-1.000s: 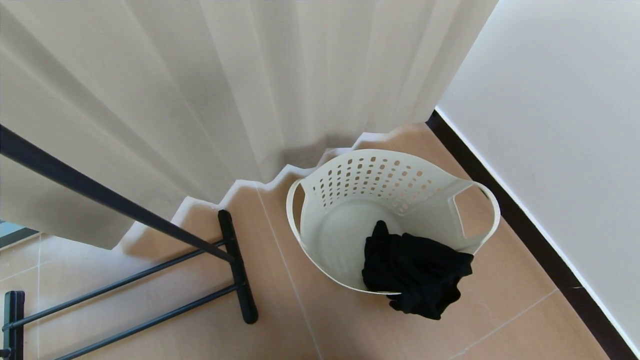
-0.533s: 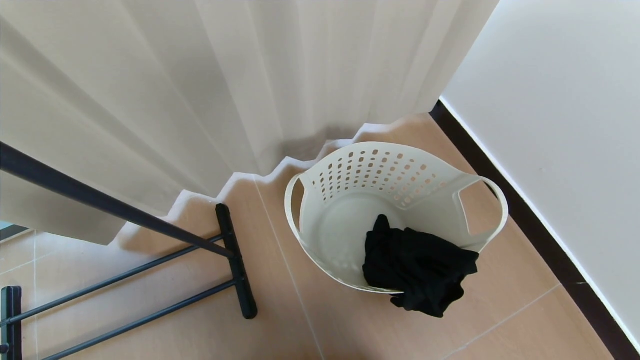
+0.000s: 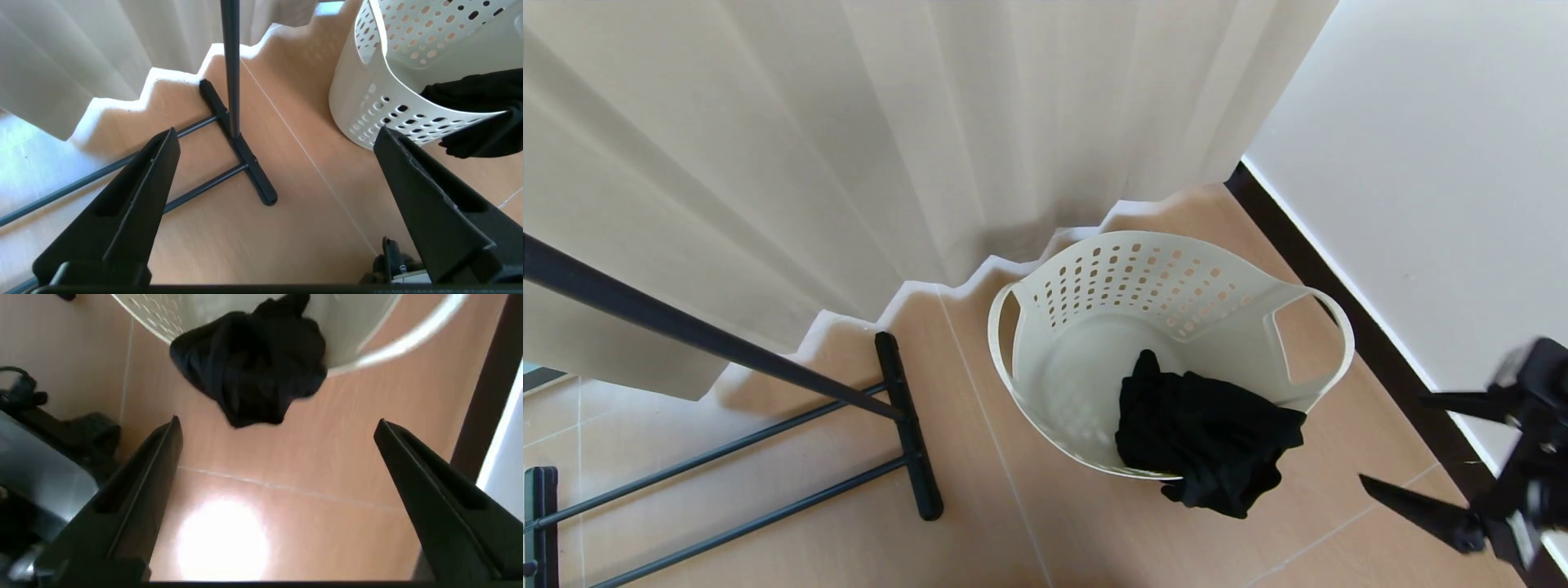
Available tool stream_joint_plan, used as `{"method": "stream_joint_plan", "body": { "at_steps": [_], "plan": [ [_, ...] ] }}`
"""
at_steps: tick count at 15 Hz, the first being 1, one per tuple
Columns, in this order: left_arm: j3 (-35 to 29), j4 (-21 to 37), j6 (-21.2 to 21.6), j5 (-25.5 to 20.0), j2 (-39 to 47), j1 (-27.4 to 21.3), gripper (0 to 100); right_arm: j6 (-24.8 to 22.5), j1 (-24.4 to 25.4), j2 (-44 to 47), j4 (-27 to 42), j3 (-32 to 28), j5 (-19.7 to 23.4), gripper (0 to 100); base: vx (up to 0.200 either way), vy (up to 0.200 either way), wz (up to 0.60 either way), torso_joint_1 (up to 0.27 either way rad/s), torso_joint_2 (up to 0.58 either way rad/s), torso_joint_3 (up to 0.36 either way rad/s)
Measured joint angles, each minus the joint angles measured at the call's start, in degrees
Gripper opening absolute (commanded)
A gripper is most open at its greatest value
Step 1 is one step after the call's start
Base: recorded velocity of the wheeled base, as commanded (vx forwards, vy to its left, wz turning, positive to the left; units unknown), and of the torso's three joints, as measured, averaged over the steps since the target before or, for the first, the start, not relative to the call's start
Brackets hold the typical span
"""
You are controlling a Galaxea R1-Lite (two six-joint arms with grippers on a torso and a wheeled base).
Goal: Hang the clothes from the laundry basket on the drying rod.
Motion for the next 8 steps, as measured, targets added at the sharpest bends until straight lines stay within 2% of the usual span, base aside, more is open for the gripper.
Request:
{"method": "stream_joint_plan", "body": {
  "at_steps": [2,3,6,8],
  "plan": [
    [0.0,0.0,0.0,0.1,0.0,0.0,100,-10.9,-0.3,11.7,2.5,-12.7,2.1,100,0.000,0.000,0.00,0.000,0.00,0.000],
    [0.0,0.0,0.0,0.1,0.0,0.0,100,-15.8,-0.5,16.3,6.5,-18.7,3.4,100,0.000,0.000,0.00,0.000,0.00,0.000],
    [0.0,0.0,0.0,0.1,0.0,0.0,100,-33.7,-1.2,27.9,22.9,-36.7,7.3,100,0.000,0.000,0.00,0.000,0.00,0.000],
    [0.0,0.0,0.0,0.1,0.0,0.0,100,-41.3,-2.2,34.9,34.0,-48.3,9.2,100,0.000,0.000,0.00,0.000,0.00,0.000]
  ]
}}
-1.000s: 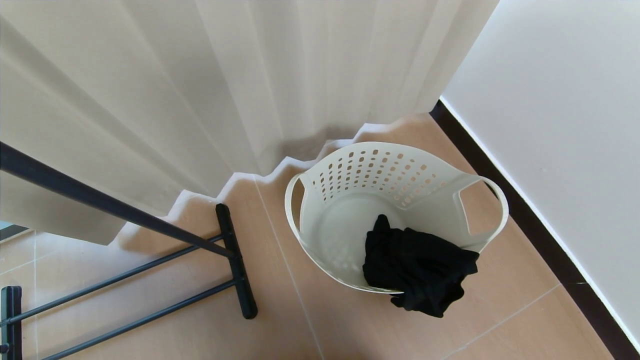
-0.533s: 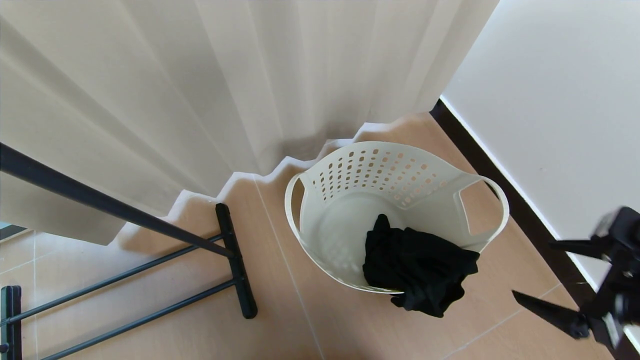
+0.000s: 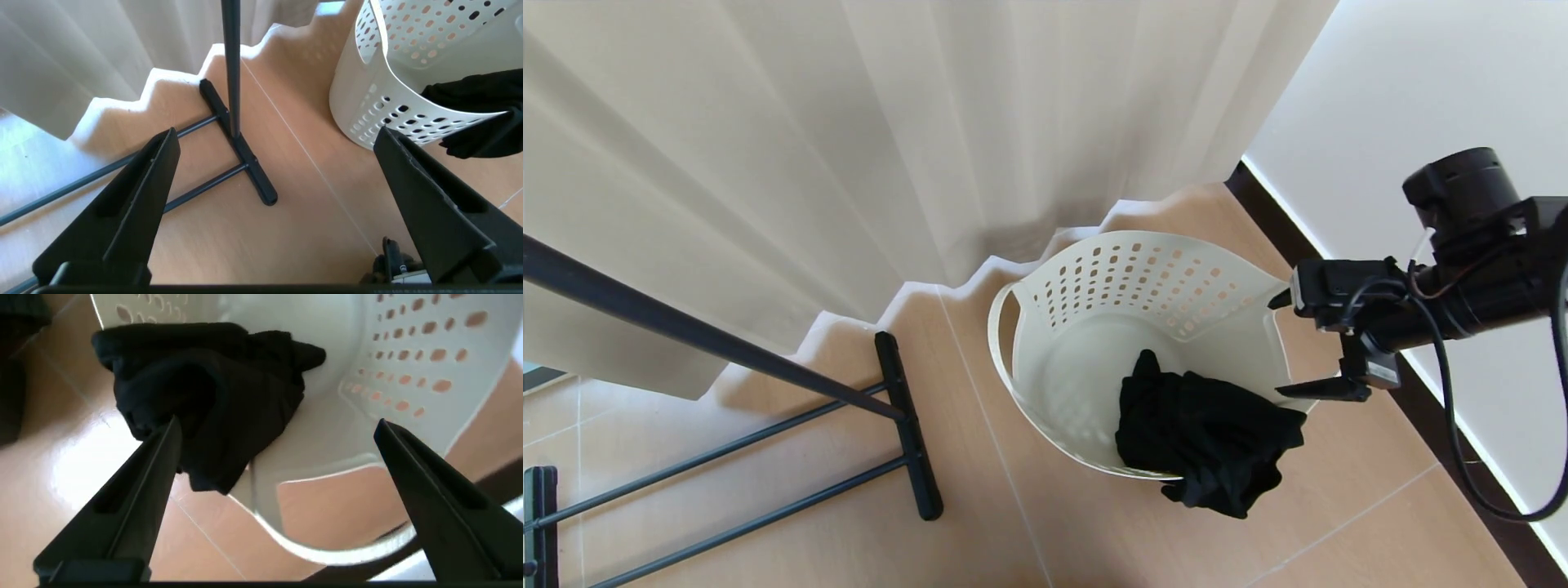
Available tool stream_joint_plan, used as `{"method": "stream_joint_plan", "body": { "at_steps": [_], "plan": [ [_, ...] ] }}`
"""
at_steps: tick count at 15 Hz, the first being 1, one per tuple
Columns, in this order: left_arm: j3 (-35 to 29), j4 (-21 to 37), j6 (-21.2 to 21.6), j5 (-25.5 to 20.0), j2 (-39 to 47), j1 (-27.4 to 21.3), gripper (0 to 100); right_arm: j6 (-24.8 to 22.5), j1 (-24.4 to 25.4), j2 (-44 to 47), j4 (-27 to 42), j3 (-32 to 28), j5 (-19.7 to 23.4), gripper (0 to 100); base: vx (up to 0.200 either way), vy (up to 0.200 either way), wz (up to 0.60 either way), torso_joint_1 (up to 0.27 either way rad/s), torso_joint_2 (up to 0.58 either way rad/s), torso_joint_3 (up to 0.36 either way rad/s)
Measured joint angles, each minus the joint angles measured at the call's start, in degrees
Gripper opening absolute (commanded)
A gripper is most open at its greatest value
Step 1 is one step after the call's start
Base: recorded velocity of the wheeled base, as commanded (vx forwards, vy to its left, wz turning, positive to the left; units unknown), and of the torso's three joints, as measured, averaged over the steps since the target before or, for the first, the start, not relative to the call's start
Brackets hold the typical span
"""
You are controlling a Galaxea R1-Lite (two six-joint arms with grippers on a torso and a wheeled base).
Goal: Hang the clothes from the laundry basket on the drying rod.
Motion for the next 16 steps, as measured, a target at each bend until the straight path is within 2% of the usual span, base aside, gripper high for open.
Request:
{"method": "stream_joint_plan", "body": {
  "at_steps": [2,4,7,13,16],
  "plan": [
    [0.0,0.0,0.0,0.0,0.0,0.0,100,-4.0,-0.2,7.2,9.0,-10.2,1.2,100,0.000,0.000,0.00,0.000,0.00,0.000],
    [0.0,0.0,0.0,0.0,0.0,0.0,100,-5.9,0.4,13.1,13.2,-15.4,1.5,100,0.000,0.000,0.00,0.000,0.00,0.000],
    [0.0,0.0,0.0,0.0,0.0,0.0,100,-6.1,1.4,17.8,16.0,-17.1,-1.4,100,0.000,0.000,0.00,0.000,0.00,0.000],
    [0.0,0.0,0.1,-0.1,0.0,0.0,100,-6.9,2.4,20.9,16.9,-18.5,-7.7,100,0.000,0.000,0.00,0.000,0.00,0.000],
    [0.0,0.0,0.1,-0.1,0.0,0.0,100,-6.9,2.8,22.2,16.9,-19.1,-9.1,100,0.000,0.000,0.00,0.000,0.00,0.000]
  ]
}}
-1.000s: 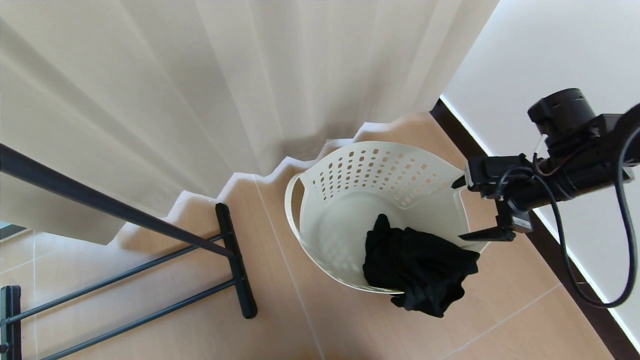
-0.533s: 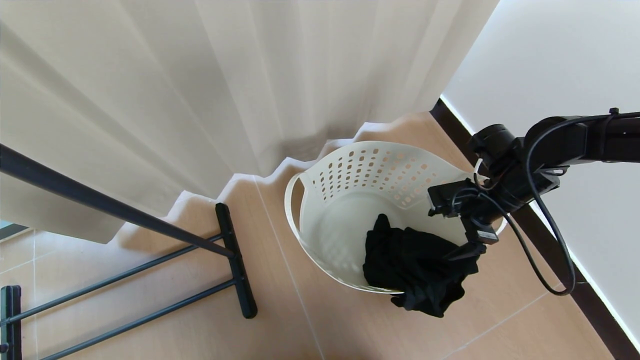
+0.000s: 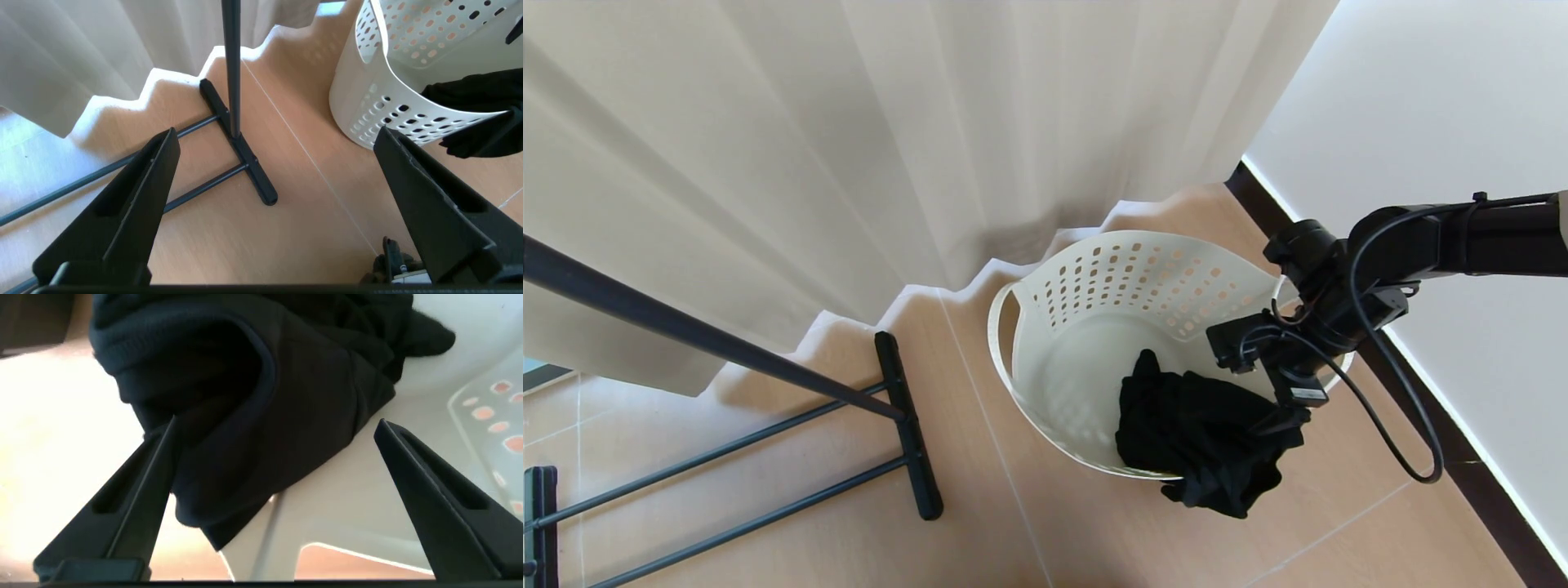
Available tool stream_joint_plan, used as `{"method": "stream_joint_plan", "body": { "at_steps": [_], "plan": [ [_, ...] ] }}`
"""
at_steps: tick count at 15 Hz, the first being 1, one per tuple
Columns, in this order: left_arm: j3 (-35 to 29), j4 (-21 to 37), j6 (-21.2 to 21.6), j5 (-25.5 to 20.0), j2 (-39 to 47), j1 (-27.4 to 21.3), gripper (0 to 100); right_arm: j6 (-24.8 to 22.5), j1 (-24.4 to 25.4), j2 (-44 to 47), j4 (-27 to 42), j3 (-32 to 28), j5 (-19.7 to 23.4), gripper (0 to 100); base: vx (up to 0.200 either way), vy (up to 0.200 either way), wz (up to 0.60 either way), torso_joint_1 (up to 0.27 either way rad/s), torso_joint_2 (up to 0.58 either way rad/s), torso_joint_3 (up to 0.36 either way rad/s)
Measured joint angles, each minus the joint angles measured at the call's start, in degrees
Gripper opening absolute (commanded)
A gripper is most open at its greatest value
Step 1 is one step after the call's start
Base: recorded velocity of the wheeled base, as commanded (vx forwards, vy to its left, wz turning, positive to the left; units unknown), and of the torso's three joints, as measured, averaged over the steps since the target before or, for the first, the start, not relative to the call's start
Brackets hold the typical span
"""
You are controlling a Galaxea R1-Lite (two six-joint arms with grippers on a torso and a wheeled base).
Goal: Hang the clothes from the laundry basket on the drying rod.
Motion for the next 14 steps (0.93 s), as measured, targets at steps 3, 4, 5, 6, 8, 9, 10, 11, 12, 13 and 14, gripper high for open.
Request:
{"method": "stream_joint_plan", "body": {
  "at_steps": [3,4,5,6,8,9,10,11,12,13,14],
  "plan": [
    [0.0,0.0,0.0,0.0,0.0,0.0,100,0.1,0.1,1.7,-0.2,-1.6,0.0,100,0.000,0.000,0.00,0.000,0.00,0.000],
    [0.0,0.0,0.0,0.0,0.0,0.0,100,0.2,0.1,2.2,-0.2,-2.1,-0.1,100,0.000,0.000,0.00,0.000,0.00,0.000],
    [0.0,0.0,0.0,0.0,0.0,0.0,100,0.2,0.1,2.6,-0.2,-2.5,-0.1,100,0.000,0.000,0.00,0.000,0.00,0.000],
    [0.0,0.0,0.0,0.0,0.0,0.0,100,0.2,0.1,3.0,-0.2,-2.8,0.0,100,0.000,0.000,0.00,0.000,0.00,0.000],
    [0.0,0.0,0.0,0.0,0.0,0.0,100,0.2,0.1,3.9,-0.3,-3.1,-0.1,100,0.000,0.000,0.00,0.000,0.00,0.000],
    [0.0,0.0,-0.1,0.0,0.0,0.0,100,0.2,0.1,4.2,-0.3,-3.2,0.0,100,0.000,0.000,0.00,0.000,0.00,0.000],
    [0.0,0.0,-0.1,0.0,0.0,0.0,100,0.2,0.1,4.5,-0.3,-3.4,-0.1,100,0.000,0.000,0.00,0.000,0.00,0.000],
    [0.0,0.0,-0.1,0.0,0.0,0.0,100,0.3,0.2,4.9,-0.2,-3.5,0.0,100,0.000,0.000,0.00,0.000,0.00,0.000],
    [0.0,0.0,0.0,0.0,0.0,0.0,100,0.3,0.4,5.2,-0.3,-3.7,0.0,100,0.000,0.000,0.00,0.000,0.00,0.000],
    [0.0,0.0,0.0,0.0,0.0,0.0,100,0.3,0.6,5.5,-0.3,-3.8,0.0,100,0.000,0.000,0.00,0.000,0.00,0.000],
    [0.0,0.0,0.0,0.0,0.0,0.0,100,0.3,0.7,5.8,-0.4,-4.0,0.0,100,0.000,0.000,0.00,0.000,0.00,0.000]
  ]
}}
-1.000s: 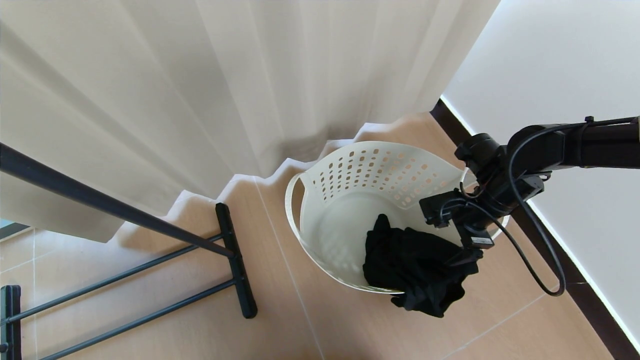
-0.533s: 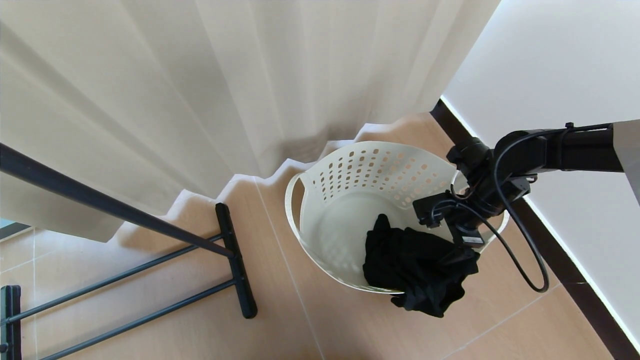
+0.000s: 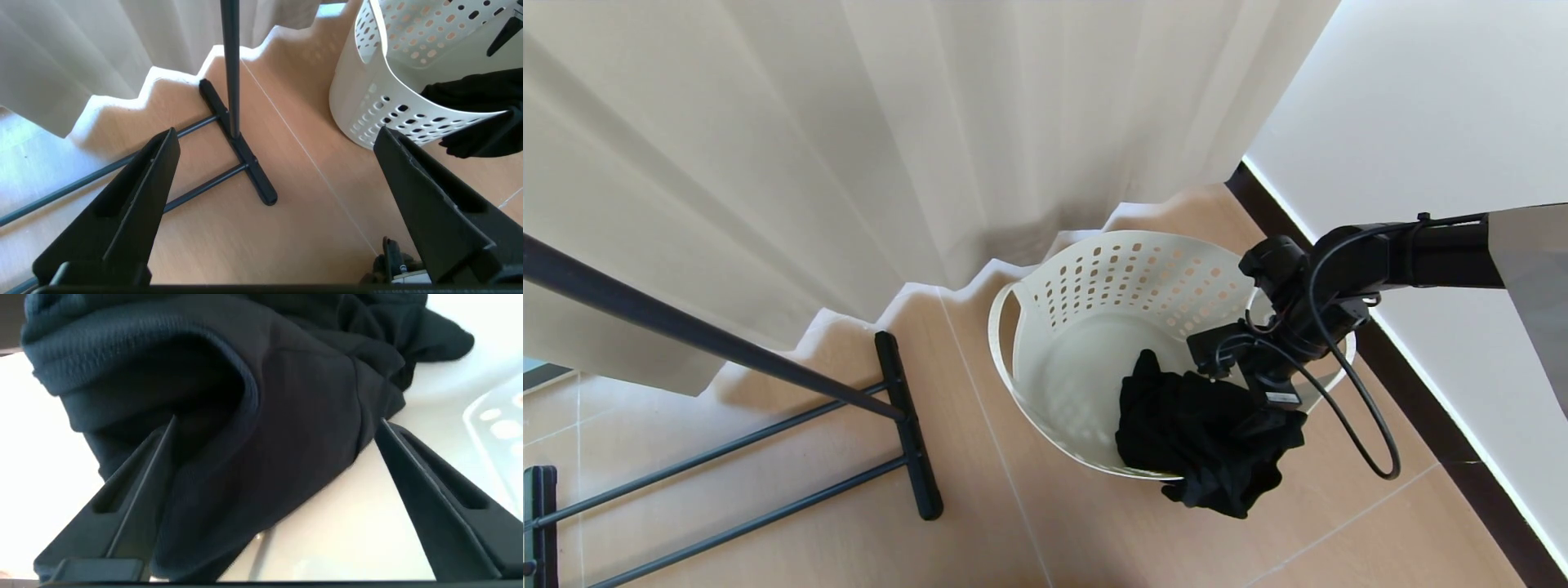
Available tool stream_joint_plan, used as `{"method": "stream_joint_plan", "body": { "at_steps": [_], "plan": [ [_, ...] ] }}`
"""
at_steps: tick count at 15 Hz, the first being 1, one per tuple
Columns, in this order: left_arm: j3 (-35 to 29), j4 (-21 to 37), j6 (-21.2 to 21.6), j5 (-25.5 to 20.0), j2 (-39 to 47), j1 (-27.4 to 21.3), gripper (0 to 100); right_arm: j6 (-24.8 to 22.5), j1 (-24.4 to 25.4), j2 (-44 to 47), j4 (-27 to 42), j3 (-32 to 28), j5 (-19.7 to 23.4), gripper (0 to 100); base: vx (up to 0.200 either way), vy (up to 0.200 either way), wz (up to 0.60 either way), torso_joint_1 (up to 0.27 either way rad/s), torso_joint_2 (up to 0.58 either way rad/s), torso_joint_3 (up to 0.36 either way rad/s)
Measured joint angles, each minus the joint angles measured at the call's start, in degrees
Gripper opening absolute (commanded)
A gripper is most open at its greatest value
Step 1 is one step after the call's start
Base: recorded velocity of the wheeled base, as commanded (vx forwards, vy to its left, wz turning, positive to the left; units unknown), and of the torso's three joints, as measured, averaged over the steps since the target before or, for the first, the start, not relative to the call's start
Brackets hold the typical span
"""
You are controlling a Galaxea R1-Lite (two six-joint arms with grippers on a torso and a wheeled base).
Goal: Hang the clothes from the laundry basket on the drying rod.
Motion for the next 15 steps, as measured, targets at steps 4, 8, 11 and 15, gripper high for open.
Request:
{"method": "stream_joint_plan", "body": {
  "at_steps": [4,8,11,15],
  "plan": [
    [0.0,0.0,0.0,0.0,0.0,0.0,100,0.0,0.2,0.7,0.0,-0.1,0.0,100,0.000,0.000,0.00,0.000,0.00,0.000],
    [0.0,0.0,0.0,0.0,0.0,0.0,100,0.1,0.8,1.7,-0.3,-0.2,0.0,100,0.000,0.000,0.00,0.000,0.00,0.000],
    [0.0,0.0,-0.1,0.0,0.0,0.0,100,0.1,1.4,2.5,-0.4,-0.8,0.1,100,0.000,0.000,0.00,0.000,0.00,0.000],
    [0.0,0.0,-0.1,0.0,0.0,0.0,100,0.3,2.2,3.6,-0.5,-1.3,0.0,100,0.000,0.000,0.00,0.000,0.00,0.000]
  ]
}}
